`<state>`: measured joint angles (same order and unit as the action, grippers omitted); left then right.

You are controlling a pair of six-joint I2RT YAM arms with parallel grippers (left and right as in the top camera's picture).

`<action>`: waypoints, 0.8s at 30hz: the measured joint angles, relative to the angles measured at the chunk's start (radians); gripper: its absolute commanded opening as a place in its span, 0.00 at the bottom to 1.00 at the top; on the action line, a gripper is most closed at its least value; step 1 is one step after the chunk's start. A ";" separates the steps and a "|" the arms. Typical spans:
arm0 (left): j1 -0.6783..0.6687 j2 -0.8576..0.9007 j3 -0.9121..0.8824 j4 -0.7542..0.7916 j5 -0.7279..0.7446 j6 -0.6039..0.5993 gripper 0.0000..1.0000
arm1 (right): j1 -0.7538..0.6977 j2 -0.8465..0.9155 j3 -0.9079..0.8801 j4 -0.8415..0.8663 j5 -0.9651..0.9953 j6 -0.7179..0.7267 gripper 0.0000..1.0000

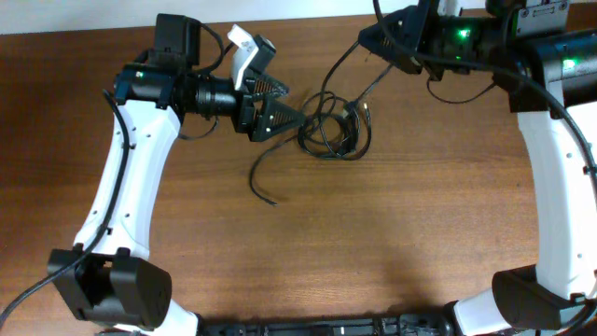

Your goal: Untangle cables

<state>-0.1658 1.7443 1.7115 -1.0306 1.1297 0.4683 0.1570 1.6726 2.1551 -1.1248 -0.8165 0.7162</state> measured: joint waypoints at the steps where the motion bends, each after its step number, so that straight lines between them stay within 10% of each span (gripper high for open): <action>1: -0.008 0.000 0.000 0.003 0.005 0.000 0.99 | 0.000 0.000 0.000 0.000 -0.016 0.019 0.04; 24: -0.107 0.000 0.000 0.018 -0.095 0.012 0.27 | 0.000 0.000 0.000 0.154 -0.102 0.224 0.04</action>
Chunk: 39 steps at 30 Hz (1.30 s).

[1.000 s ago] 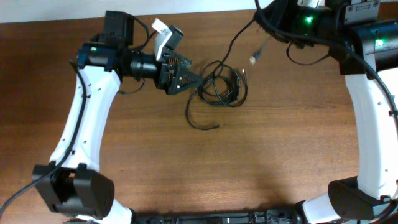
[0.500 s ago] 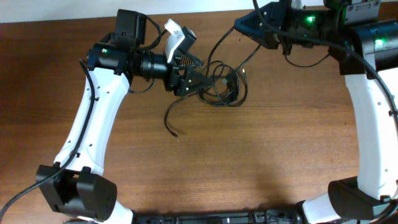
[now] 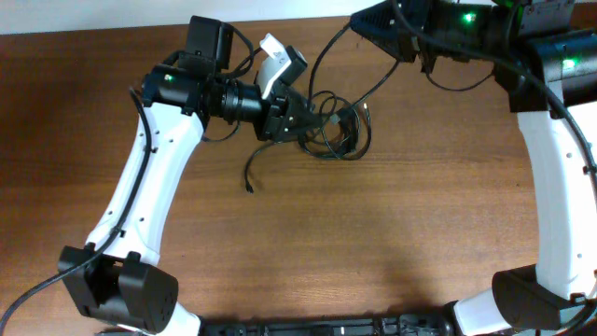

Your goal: Untangle cables

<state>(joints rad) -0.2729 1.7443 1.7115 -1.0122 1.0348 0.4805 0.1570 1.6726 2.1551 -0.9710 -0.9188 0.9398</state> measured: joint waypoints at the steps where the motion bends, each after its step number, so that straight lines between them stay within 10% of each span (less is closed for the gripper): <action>1: 0.000 0.000 0.000 0.000 -0.005 -0.002 0.23 | 0.000 0.000 0.000 0.007 0.000 0.000 0.04; 10: 0.000 0.000 0.000 -0.004 -0.015 0.005 0.00 | 0.000 0.000 0.000 0.014 0.069 -0.002 0.04; 17: 0.084 0.000 0.041 0.008 -0.019 -0.173 0.00 | 0.000 0.000 0.001 -0.170 0.463 -0.105 0.72; 22: 0.171 -0.007 0.103 0.134 -0.019 -0.369 0.00 | 0.000 0.014 0.000 -0.264 0.537 -0.216 0.73; 30: 0.251 -0.030 0.114 0.756 -0.040 -0.798 0.00 | 0.000 0.059 -0.018 -0.433 0.556 -0.378 0.73; 39: 0.370 -0.022 0.117 0.861 -0.787 -0.909 0.00 | 0.000 0.062 -0.019 -0.473 0.556 -0.452 0.73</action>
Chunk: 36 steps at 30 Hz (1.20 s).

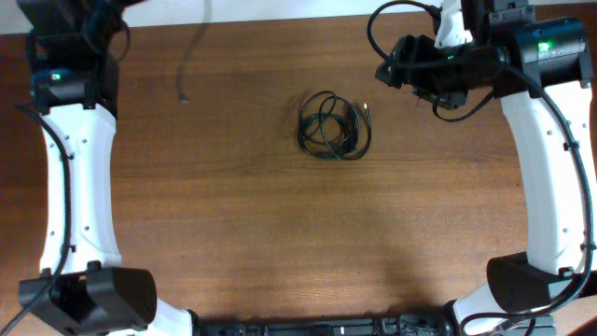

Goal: Untangle cables
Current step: 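Carry the cable with the left gripper to the top-left and lay it down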

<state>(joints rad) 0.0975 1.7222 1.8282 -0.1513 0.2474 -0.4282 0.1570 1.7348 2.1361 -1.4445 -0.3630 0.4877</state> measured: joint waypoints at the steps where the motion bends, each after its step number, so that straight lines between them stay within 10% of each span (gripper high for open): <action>1: 0.013 0.009 0.000 0.017 -0.035 0.005 0.00 | 0.000 0.000 0.000 0.001 0.000 -0.001 0.72; 10: 0.196 0.262 0.002 0.246 -0.265 0.033 0.03 | 0.000 0.000 -0.001 -0.027 0.000 -0.015 0.73; 11: 0.214 0.298 0.002 0.255 -0.290 0.060 0.22 | 0.000 0.000 -0.001 -0.031 0.000 -0.017 0.73; 12: 0.232 0.339 0.002 0.257 -0.313 0.089 0.73 | 0.000 0.000 -0.001 -0.034 0.000 -0.018 0.73; 14: 0.259 0.418 0.002 0.236 -0.338 0.149 0.99 | 0.000 0.000 -0.001 -0.037 0.000 -0.017 0.73; 19: 0.273 0.507 0.002 0.113 -0.269 0.224 1.00 | 0.000 0.006 -0.001 -0.038 0.000 -0.019 0.72; 28: 0.272 0.493 0.002 0.076 0.339 0.249 0.99 | 0.080 0.039 -0.001 -0.048 0.001 -0.085 0.73; 36: 0.270 0.383 0.017 -0.225 0.327 0.236 0.89 | 0.136 0.039 -0.001 -0.049 0.042 -0.103 0.73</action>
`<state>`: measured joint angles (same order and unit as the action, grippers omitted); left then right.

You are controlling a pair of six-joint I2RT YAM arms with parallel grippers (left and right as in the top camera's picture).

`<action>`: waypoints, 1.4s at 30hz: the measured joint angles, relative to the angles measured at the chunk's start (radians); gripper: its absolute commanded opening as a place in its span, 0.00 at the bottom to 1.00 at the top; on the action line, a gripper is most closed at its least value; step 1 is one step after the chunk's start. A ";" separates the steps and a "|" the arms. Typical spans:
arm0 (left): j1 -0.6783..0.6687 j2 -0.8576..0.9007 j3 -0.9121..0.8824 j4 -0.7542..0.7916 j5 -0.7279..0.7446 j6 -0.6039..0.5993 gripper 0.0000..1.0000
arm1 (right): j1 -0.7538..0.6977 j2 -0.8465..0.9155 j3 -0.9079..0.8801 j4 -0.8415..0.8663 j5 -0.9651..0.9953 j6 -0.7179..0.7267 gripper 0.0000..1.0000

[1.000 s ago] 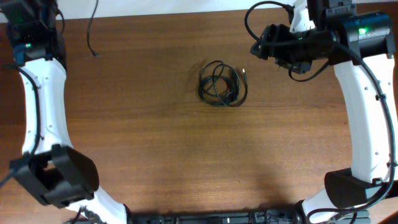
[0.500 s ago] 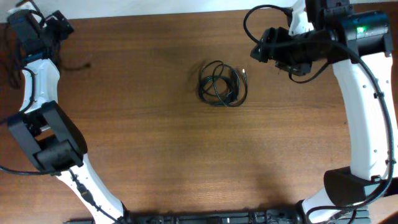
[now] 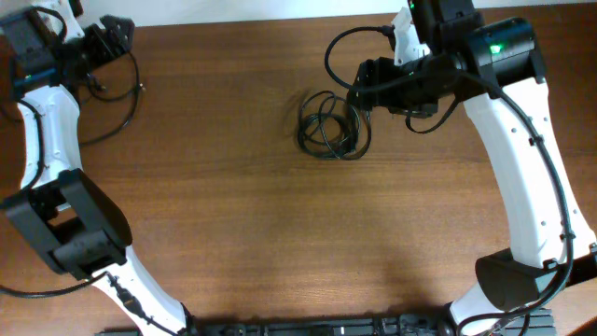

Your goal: Untangle cables

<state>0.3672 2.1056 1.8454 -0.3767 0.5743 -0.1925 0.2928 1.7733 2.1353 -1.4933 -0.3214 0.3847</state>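
A tangled coil of black cables lies at the table's middle back. My right gripper is at the coil's upper right edge, with its fingers apart around the coil's end there. A separate black cable lies in a loose curve at the far left. Its upper end runs up to my left gripper at the back left corner, which looks shut on it.
The right arm's own black lead arcs over the table behind the coil. The table's back edge is just behind both grippers. Brown tabletop stretches in front of the coil.
My left gripper has moved down and left to the back left corner, and the pulled-out cable now curves on the table there. My right gripper has moved left to the coil's edge.
My left gripper was at the coil's left side, where one cable end trailed out, and the right gripper held a strand behind. The left then pressed closer in. Later the cable hung free at the back left, away from the coil. Now it lies at the far left.
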 measured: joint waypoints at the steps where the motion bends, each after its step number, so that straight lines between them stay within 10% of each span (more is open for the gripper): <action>1: 0.000 0.006 0.000 -0.082 -0.047 0.001 0.99 | 0.000 0.000 0.000 0.000 0.003 0.000 0.73; 17: 0.121 0.140 -0.005 -0.358 -0.636 -0.254 0.99 | 0.000 0.000 0.000 -0.018 0.008 -0.003 0.73; 23: 0.119 0.234 -0.006 -0.355 -0.654 -0.280 0.77 | 0.000 0.000 0.000 -0.018 0.008 -0.003 0.73; 26: 0.120 0.235 -0.006 -0.342 -0.658 -0.285 0.38 | 0.000 0.000 0.000 -0.018 0.008 -0.003 0.73; 30: 0.120 0.244 -0.006 -0.316 -0.663 -0.287 0.35 | 0.000 0.000 0.000 -0.018 0.008 -0.003 0.73; 37: 0.120 0.282 0.010 -0.195 -0.678 -0.284 0.00 | 0.000 0.000 0.000 -0.033 0.009 -0.003 0.72; 42: 0.128 0.349 0.138 -0.163 -0.603 -0.219 0.00 | 0.000 0.000 0.000 -0.060 0.011 -0.003 0.72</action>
<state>0.4953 2.4542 1.9839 -0.5396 -0.0284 -0.4110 0.2928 1.7733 2.1353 -1.5528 -0.3107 0.3817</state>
